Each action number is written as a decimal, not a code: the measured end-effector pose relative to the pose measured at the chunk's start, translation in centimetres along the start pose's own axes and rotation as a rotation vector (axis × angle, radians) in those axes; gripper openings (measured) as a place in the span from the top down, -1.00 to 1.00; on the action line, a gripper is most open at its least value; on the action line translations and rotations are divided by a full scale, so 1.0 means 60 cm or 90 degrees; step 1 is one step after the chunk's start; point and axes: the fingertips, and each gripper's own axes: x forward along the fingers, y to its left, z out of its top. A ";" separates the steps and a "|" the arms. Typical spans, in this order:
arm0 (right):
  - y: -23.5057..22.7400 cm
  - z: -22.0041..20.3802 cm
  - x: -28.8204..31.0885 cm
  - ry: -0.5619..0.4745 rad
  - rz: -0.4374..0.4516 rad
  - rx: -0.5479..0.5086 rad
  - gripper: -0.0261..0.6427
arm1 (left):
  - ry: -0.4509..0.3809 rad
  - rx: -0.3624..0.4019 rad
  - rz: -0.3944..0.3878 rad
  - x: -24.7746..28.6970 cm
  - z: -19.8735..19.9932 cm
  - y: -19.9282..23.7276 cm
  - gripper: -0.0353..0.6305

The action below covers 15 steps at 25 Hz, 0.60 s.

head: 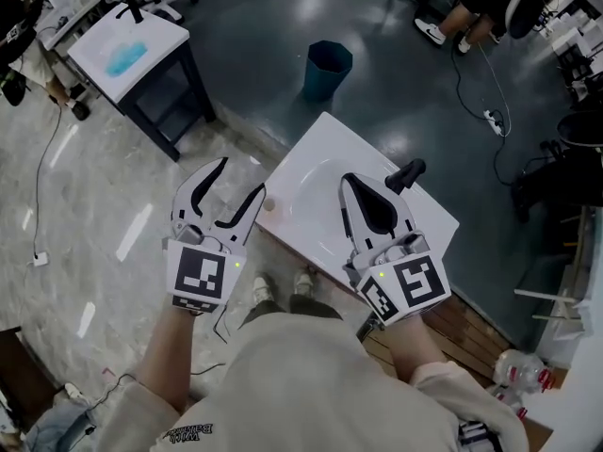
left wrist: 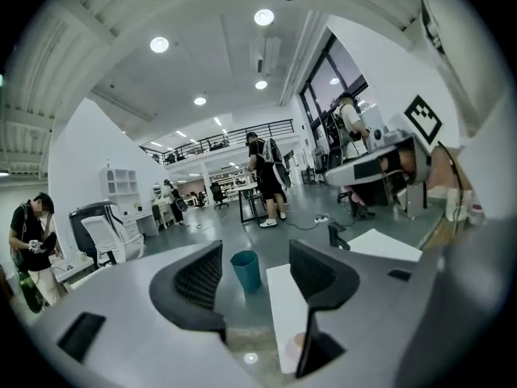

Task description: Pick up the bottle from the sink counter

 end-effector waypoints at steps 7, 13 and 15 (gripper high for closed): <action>-0.020 -0.046 0.023 0.036 0.003 0.008 0.93 | -0.003 -0.028 -0.044 0.074 -0.059 -0.031 -0.03; -0.029 -0.094 0.051 0.062 0.013 0.016 0.93 | 0.013 -0.032 -0.095 0.132 -0.138 -0.074 -0.07; -0.029 -0.113 0.060 0.073 0.017 0.019 0.93 | 0.028 -0.031 -0.113 0.147 -0.171 -0.089 -0.08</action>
